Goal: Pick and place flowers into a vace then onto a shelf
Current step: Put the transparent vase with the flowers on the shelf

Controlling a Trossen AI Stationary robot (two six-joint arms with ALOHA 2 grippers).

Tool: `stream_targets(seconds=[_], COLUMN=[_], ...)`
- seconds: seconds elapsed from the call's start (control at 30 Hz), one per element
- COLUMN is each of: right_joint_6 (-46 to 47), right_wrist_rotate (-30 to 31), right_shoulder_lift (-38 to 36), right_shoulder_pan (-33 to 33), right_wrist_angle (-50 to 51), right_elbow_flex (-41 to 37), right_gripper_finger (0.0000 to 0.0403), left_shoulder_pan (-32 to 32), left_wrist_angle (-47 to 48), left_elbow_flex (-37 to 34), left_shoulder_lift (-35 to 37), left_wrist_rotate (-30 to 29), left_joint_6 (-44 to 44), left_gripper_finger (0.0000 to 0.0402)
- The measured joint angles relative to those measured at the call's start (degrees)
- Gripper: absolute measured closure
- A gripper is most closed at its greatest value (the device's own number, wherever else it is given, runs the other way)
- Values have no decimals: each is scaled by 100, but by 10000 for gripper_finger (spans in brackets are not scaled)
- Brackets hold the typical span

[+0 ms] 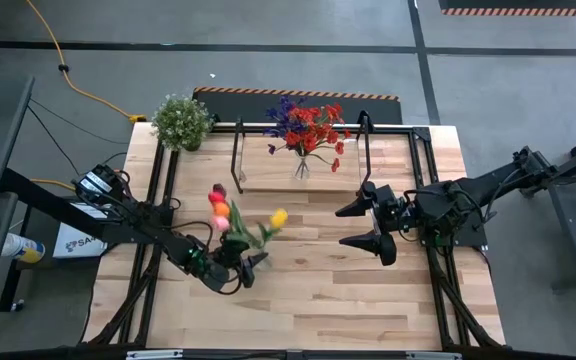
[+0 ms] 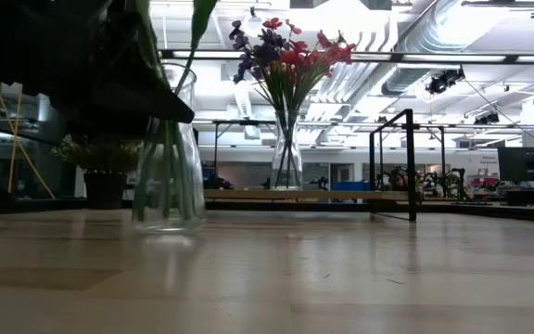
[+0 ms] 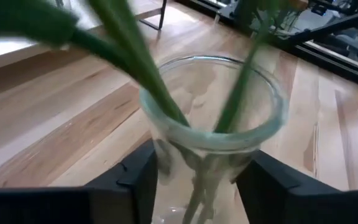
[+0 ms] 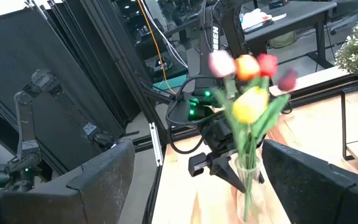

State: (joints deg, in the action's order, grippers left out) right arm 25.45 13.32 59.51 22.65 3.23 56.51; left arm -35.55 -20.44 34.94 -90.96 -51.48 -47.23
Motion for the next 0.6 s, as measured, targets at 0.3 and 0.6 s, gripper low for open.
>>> stream_targets(seconds=[0.3, 0.6], right_joint_6=[2, -59], right_wrist_rotate=[0, 3], right_shoulder_lift=[0, 1], right_shoulder_pan=[0, 0], right_wrist_angle=[43, -45], right_elbow_flex=[0, 0], right_gripper_finger=[64, 64], left_shoulder_pan=[-2, 1], left_wrist_angle=[-63, -975], left_elbow_flex=[-2, -2], left_shoulder_lift=[-6, 5], left_wrist_rotate=[-235, -1437], left_joint_6=[-129, 382], left_gripper_finger=[195, 195])
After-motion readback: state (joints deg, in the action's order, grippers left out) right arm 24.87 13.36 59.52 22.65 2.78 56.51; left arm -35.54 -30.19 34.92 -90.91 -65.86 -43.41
